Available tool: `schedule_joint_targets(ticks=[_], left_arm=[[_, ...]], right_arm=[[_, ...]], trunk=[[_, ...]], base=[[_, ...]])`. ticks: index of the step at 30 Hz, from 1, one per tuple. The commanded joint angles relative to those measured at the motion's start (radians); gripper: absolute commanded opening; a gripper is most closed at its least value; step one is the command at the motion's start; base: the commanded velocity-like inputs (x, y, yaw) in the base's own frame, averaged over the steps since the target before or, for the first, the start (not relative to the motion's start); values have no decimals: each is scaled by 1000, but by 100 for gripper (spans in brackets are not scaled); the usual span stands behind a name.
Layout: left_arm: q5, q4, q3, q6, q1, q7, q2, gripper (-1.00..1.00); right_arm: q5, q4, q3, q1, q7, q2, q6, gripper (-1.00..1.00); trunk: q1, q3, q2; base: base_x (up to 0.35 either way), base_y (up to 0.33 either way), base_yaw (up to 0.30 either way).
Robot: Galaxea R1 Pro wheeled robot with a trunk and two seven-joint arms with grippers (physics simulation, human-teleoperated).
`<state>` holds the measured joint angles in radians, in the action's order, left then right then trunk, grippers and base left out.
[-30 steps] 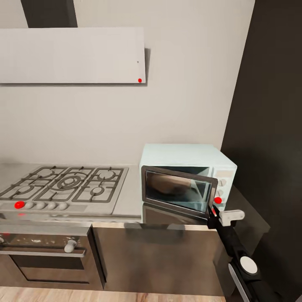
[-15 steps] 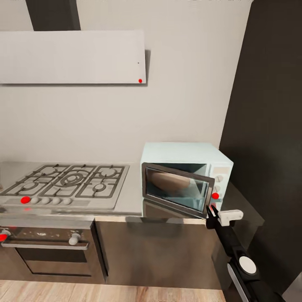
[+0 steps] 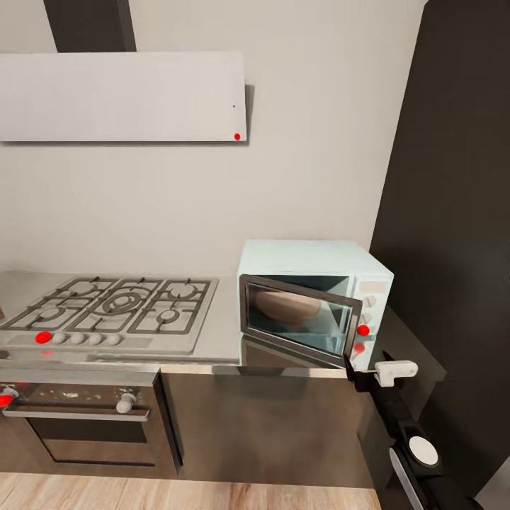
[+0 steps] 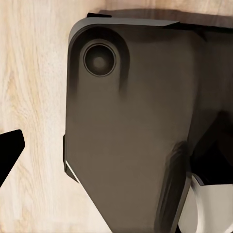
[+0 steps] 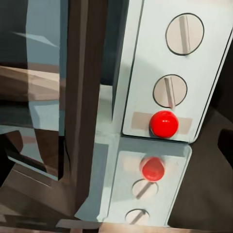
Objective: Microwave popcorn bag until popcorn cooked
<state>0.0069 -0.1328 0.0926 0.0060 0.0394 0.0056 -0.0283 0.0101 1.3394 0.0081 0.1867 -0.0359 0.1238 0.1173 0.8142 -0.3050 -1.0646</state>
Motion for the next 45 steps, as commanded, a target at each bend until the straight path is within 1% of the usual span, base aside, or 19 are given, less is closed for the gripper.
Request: schedule_joint_targets(ticks=[1, 8, 16, 25, 37, 45], left_arm=[[1, -2, 7, 1, 1, 1, -1, 100], [1, -2, 7, 2, 1, 1, -1, 100], [1, -2, 7, 0, 1, 1, -1, 100], [1, -2, 7, 1, 1, 1, 0, 100], [1, -2, 7, 0, 1, 1, 3, 100], [1, -2, 7, 0, 1, 1, 4, 100]], right_arm=[[1, 0, 1, 0, -3, 0, 3, 100], [1, 0, 1, 0, -2, 0, 2, 100], [1, 0, 1, 0, -2, 0, 2, 100], [1, 0, 1, 0, -2, 0, 2, 100], [1, 0, 1, 0, -2, 0, 4, 100], [1, 0, 1, 0, -1, 0, 4, 100]], trunk=[[0, -1, -1], [0, -1, -1], [0, -1, -1], [0, -1, -1], [0, -1, -1], [0, -1, -1]], base=[[0, 0, 0], [0, -9, 0], [0, -252, 0], [4, -35, 0], [253, -93, 0], [37, -19, 0]])
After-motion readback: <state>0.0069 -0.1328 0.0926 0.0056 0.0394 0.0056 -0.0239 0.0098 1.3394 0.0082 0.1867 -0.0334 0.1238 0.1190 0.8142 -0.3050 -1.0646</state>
